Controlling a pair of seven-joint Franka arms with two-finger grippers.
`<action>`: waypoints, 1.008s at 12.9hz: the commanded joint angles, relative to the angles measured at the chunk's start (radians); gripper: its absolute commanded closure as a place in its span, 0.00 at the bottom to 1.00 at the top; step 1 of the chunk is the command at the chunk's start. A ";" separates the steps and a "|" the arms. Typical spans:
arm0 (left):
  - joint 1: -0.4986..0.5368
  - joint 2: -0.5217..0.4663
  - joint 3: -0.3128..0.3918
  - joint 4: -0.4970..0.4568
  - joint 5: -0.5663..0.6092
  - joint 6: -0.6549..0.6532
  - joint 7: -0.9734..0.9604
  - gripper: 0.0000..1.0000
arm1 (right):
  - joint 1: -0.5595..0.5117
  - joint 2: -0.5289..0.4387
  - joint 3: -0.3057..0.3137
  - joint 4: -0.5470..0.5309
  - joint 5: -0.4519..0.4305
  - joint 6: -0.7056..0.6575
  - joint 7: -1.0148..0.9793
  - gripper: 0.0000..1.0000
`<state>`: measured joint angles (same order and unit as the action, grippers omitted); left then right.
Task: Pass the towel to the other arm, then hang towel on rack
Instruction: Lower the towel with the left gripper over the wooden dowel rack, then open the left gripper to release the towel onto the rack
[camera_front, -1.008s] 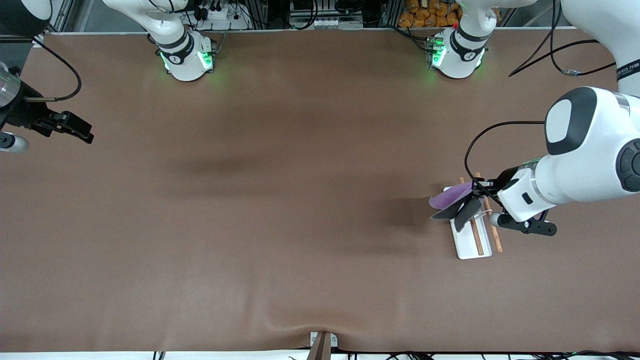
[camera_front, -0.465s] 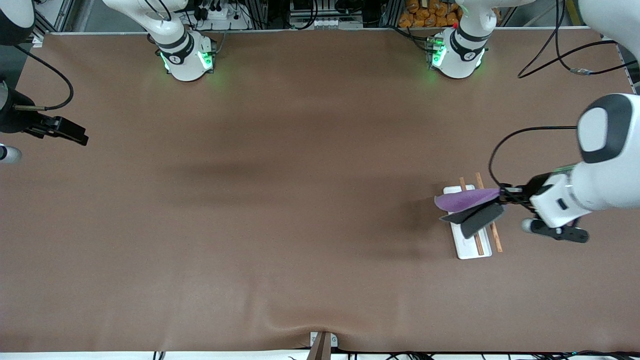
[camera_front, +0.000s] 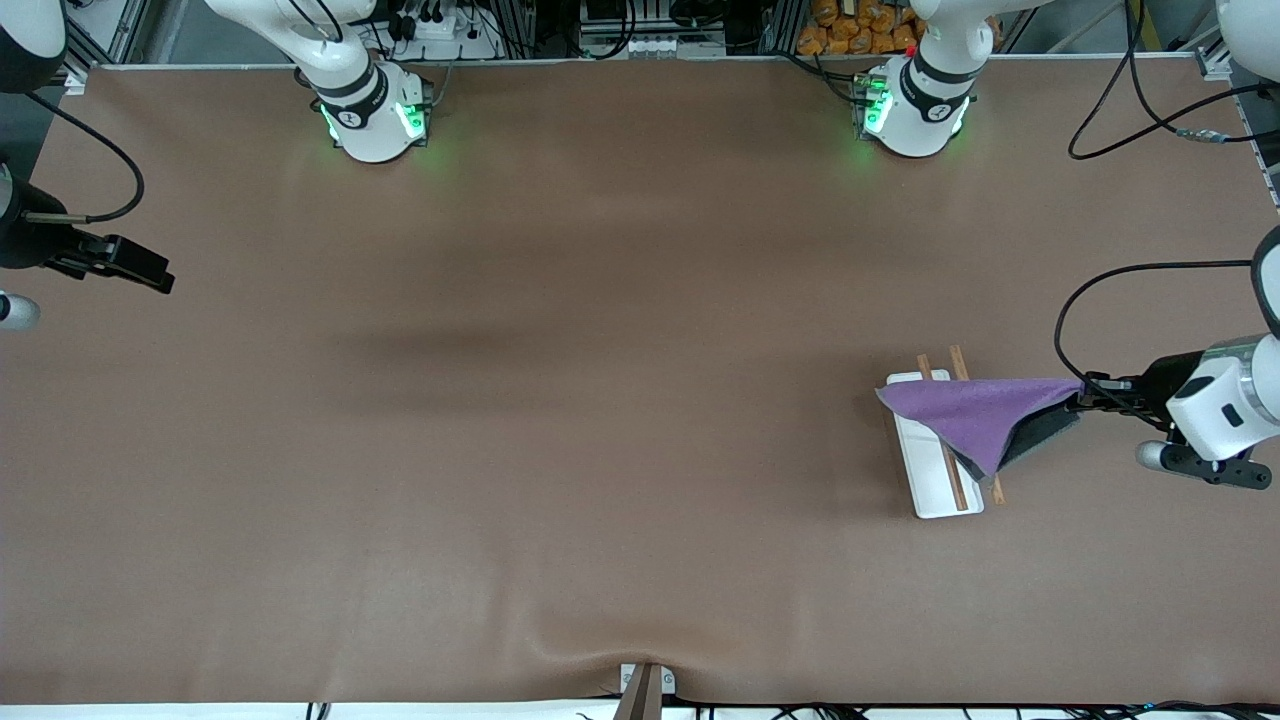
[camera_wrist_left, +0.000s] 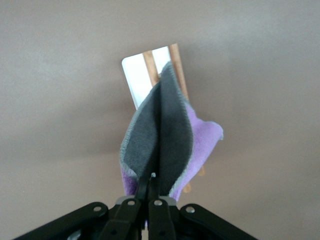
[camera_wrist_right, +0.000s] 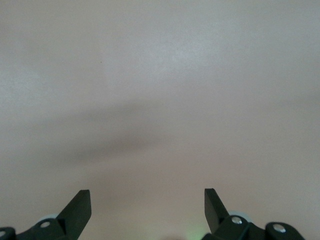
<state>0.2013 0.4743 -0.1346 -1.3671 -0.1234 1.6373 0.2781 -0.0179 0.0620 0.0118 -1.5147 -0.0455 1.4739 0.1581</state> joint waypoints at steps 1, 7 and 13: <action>0.038 0.026 -0.010 0.000 0.019 -0.005 0.038 1.00 | -0.011 0.015 0.010 0.034 0.004 -0.017 -0.015 0.00; 0.090 0.069 -0.010 -0.006 0.018 -0.005 0.065 0.58 | -0.014 0.013 0.010 0.036 0.015 -0.001 -0.014 0.00; 0.089 0.005 -0.013 0.002 0.022 -0.042 0.052 0.00 | -0.011 0.012 0.010 0.039 0.045 0.000 -0.002 0.00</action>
<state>0.2922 0.5285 -0.1400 -1.3582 -0.1234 1.6296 0.3314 -0.0177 0.0620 0.0140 -1.5024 -0.0245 1.4811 0.1563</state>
